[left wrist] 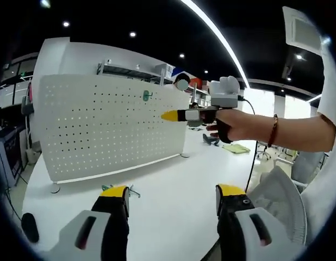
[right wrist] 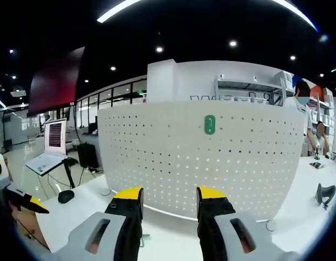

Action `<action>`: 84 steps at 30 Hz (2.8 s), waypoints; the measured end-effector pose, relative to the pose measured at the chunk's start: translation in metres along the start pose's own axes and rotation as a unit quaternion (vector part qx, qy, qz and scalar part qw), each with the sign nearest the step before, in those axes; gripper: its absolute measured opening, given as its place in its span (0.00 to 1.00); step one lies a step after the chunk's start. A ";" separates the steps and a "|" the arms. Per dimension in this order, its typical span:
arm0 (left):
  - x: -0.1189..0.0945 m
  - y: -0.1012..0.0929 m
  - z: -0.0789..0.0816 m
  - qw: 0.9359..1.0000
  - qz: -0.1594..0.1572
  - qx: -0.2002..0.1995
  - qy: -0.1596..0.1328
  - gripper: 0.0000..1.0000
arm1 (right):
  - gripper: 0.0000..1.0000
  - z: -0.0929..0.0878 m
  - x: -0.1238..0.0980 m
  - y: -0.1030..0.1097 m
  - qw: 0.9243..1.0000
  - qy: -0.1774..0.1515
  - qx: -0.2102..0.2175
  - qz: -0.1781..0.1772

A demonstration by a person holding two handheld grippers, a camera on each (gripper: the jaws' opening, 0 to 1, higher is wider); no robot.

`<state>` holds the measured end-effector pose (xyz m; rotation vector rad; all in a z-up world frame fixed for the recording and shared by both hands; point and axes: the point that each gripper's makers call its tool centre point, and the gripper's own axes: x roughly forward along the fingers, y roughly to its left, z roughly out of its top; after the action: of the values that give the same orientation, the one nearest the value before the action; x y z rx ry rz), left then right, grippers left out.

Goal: Insert the hook assembly into the mounting plate slot until the hook locks in place.

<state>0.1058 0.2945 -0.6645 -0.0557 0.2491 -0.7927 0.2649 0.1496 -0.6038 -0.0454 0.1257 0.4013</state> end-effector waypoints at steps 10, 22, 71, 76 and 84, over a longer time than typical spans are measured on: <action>0.026 0.010 -0.003 0.999 0.032 0.001 0.016 0.69 | 0.42 -0.017 0.004 0.006 0.999 0.003 0.001 0.037; 0.044 0.028 -0.007 0.997 0.067 0.003 0.039 0.65 | 0.42 -0.019 0.008 0.006 0.998 -0.002 0.001 0.069; 0.098 0.079 -0.072 0.984 0.113 -0.036 0.132 0.53 | 0.39 -0.064 -0.030 -0.001 0.996 0.025 0.062 0.067; 0.104 0.082 -0.076 0.983 0.108 -0.059 0.137 0.53 | 0.39 -0.065 -0.037 -0.004 0.996 0.024 0.071 0.058; 0.111 0.091 -0.078 0.980 0.127 -0.071 0.134 0.45 | 0.38 -0.069 -0.041 -0.006 0.995 0.028 0.073 0.056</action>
<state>0.2254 0.2835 -0.7751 -0.0498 0.5578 -0.5255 0.2217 0.1235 -0.6667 0.0954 0.2139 0.5010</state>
